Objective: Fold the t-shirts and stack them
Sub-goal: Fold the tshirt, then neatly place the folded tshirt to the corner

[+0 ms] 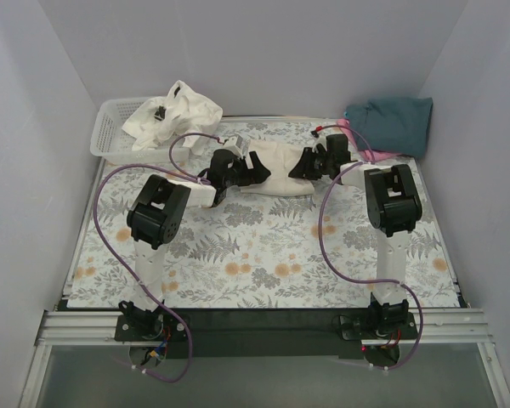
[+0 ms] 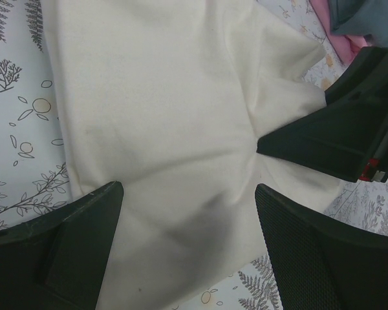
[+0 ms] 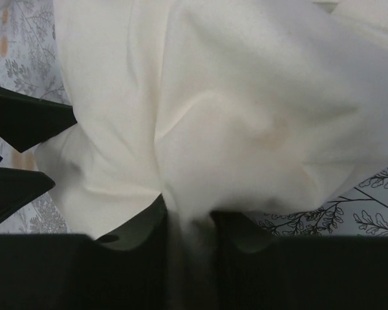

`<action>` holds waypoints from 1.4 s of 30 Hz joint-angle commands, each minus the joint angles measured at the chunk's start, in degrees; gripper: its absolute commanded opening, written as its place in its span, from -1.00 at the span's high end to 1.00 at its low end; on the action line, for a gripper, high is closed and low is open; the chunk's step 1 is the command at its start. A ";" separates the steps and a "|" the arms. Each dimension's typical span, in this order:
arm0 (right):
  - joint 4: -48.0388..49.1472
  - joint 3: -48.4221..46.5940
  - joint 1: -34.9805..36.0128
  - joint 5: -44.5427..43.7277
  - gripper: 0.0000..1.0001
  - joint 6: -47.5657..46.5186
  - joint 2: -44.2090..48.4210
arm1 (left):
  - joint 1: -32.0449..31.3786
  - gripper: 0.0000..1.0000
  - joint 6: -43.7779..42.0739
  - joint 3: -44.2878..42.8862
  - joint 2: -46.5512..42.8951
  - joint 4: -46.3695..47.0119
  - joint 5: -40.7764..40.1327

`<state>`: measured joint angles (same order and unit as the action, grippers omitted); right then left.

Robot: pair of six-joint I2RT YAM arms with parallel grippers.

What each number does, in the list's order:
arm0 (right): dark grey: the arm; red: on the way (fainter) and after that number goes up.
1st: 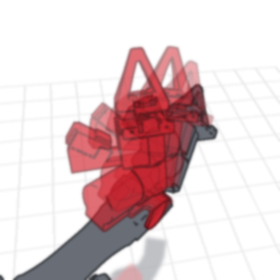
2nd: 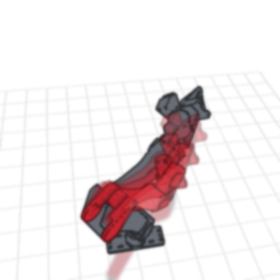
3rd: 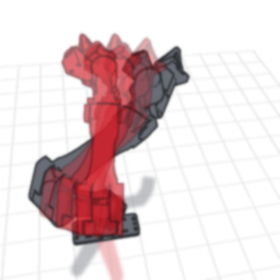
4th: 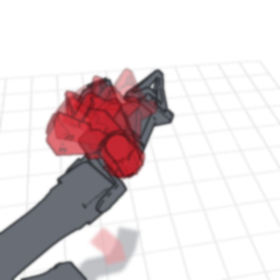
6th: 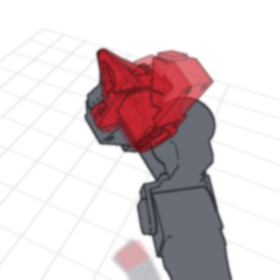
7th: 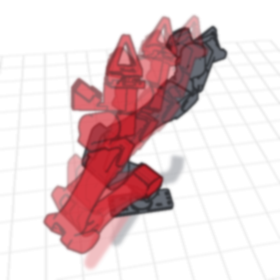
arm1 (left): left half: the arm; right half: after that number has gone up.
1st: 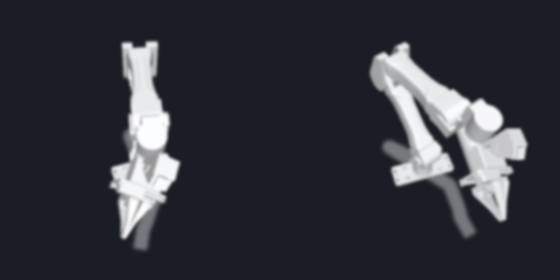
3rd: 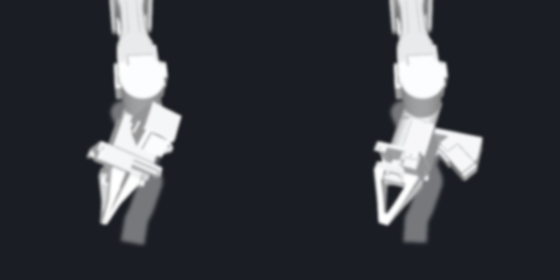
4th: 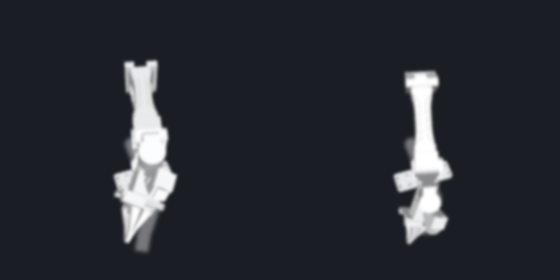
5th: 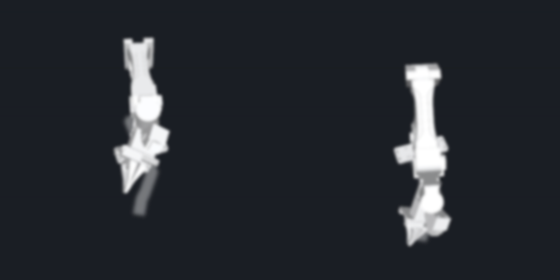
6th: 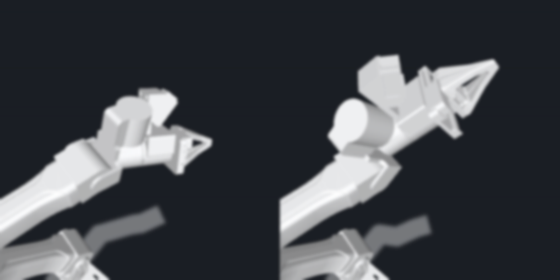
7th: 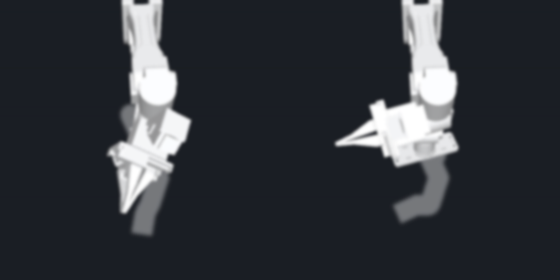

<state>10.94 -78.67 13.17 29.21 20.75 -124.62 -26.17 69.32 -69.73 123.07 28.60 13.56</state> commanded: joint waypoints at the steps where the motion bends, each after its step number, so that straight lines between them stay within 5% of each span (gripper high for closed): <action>1: -3.82 -0.60 1.25 0.50 0.67 -0.45 -2.56 | -0.63 -0.54 0.47 1.18 -0.10 -4.43 1.65; 4: -4.17 -2.00 0.90 -0.21 0.97 -2.11 -1.86 | -0.81 -0.55 0.03 -0.74 -2.82 -5.48 1.73; 12: -14.70 -17.19 -3.50 -1.96 0.97 -10.63 -1.33 | -0.81 -0.57 -1.20 -0.85 -13.89 -7.33 1.29; 22: -32.64 -39.26 -8.77 -10.82 0.97 -20.66 -6.60 | -0.81 -0.57 -1.91 5.83 -16.37 -6.19 0.06; 28: -33.62 -41.91 -10.53 -19.18 0.97 -29.00 -4.85 | -0.81 -0.57 -1.91 7.77 -15.32 -5.66 -0.12; 42: -33.18 -51.40 -11.15 -22.79 0.97 -35.25 -8.01 | -0.81 -0.57 -1.56 9.44 -13.55 -5.92 0.24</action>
<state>-25.30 -125.86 2.04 9.04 -12.08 -132.11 -26.81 68.38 -61.32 109.62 22.68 14.00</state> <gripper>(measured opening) 0.074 0.784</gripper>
